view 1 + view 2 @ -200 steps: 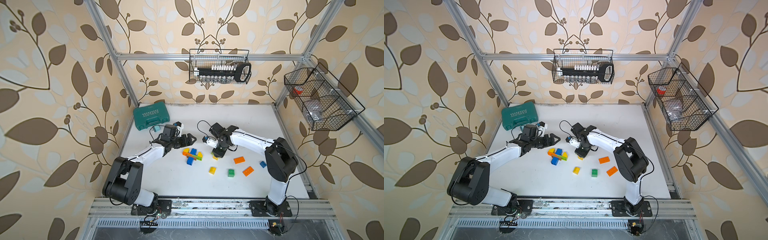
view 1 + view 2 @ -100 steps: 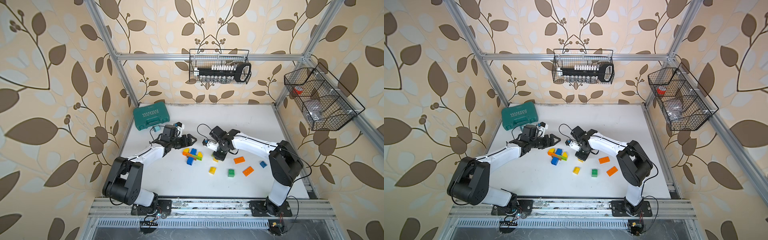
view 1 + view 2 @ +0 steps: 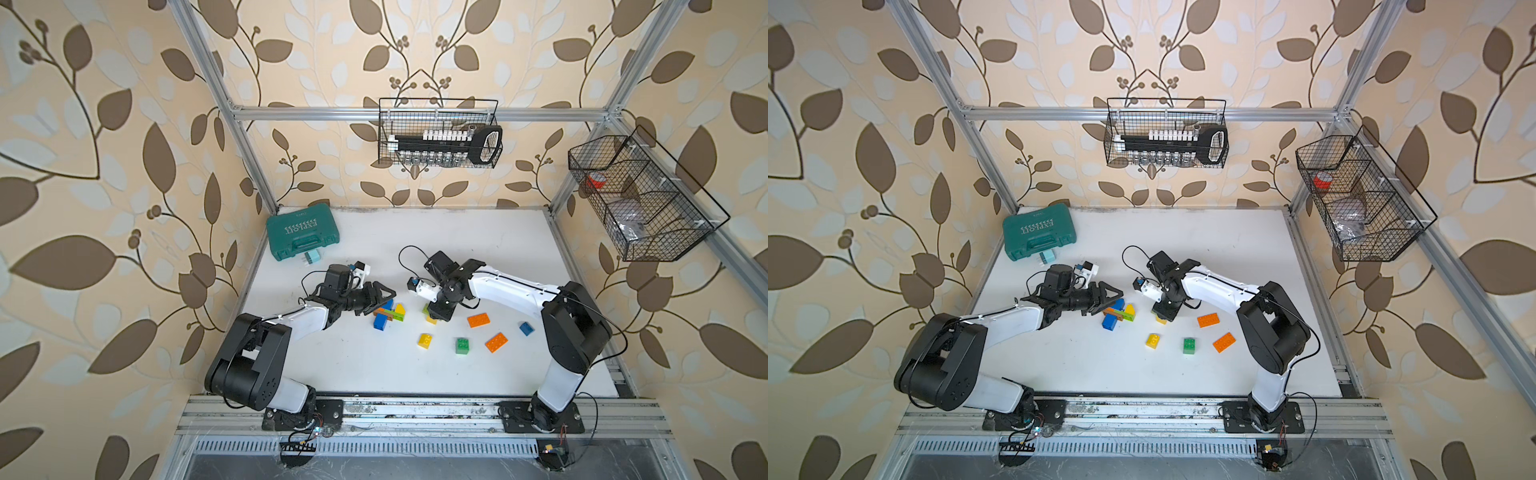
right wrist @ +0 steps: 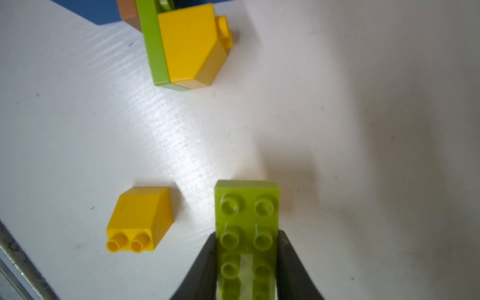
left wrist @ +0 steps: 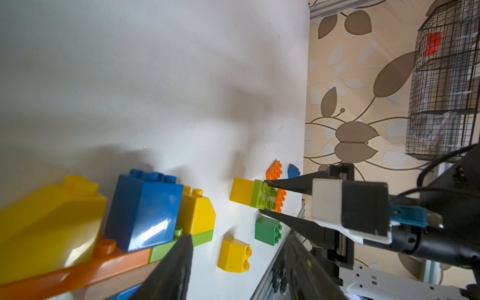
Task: Assemble a fork with lego
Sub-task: Assemble the lego brick with the lego brick.
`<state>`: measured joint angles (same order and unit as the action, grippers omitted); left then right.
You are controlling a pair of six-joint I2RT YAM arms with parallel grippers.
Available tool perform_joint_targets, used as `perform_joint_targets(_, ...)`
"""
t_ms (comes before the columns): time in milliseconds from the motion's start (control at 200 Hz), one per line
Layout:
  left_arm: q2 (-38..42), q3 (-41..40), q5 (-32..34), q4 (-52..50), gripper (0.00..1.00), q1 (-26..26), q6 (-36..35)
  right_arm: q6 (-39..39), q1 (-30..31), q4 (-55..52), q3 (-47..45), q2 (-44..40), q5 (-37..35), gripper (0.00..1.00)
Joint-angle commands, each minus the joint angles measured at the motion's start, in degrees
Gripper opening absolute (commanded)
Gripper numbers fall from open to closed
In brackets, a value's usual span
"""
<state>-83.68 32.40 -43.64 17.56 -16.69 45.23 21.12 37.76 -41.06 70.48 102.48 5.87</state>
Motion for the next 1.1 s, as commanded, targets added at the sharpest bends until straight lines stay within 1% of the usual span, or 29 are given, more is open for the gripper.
perform_joint_targets(0, -2.26, -0.27, -1.29, 10.01, 0.55, -3.19, 7.13, 0.58, -0.59, -0.09, -3.19, 0.54, 0.46, 0.35)
perform_joint_targets(130, -5.99, -0.24, 0.00, 16.52, 0.48, -6.45, 10.96, 0.76, -1.16, 0.41, -4.66, 0.14, 0.41, 0.35)
perform_joint_targets(230, -8.13, 0.29, 1.30, 18.27, 0.44, -9.53, 12.04, 0.86, -1.57, 0.59, -5.34, -0.36, 0.54, 0.35)
perform_joint_targets(315, -10.60, 0.25, 1.78, 22.19, 0.41, -11.48, 14.06, 1.13, -1.81, 0.92, -5.96, -1.05, 0.67, 0.35)
perform_joint_targets(485, -15.76, 0.77, 3.15, 28.60, 0.40, -14.45, 17.12, 1.20, -2.17, 0.97, -6.38, -1.57, 0.73, 0.35)
perform_joint_targets(565, -17.15, 1.65, 4.19, 29.10, 0.41, -15.88, 17.37, 1.20, -2.18, 1.06, -6.77, -1.83, 1.12, 0.36)
perform_joint_targets(725, -19.43, 3.87, 5.39, 29.51, 0.42, -16.72, 17.26, 1.20, -2.20, 1.20, -7.02, -1.94, 1.50, 0.36)
perform_joint_targets(905, -22.01, 5.35, 5.23, 31.53, 0.46, -17.28, 17.34, 0.70, -2.04, 0.72, -6.71, -1.84, 1.51, 0.36)
perform_joint_targets(970, -23.28, 5.68, 4.82, 32.35, 0.43, -17.60, 17.56, 0.20, -1.98, 0.63, -6.49, -1.66, 1.47, 0.37)
perform_joint_targets(1095, -26.09, 5.35, 2.97, 38.16, 0.39, -17.96, 19.80, -0.69, -1.89, 0.83, -6.50, -1.40, 1.59, 0.38)
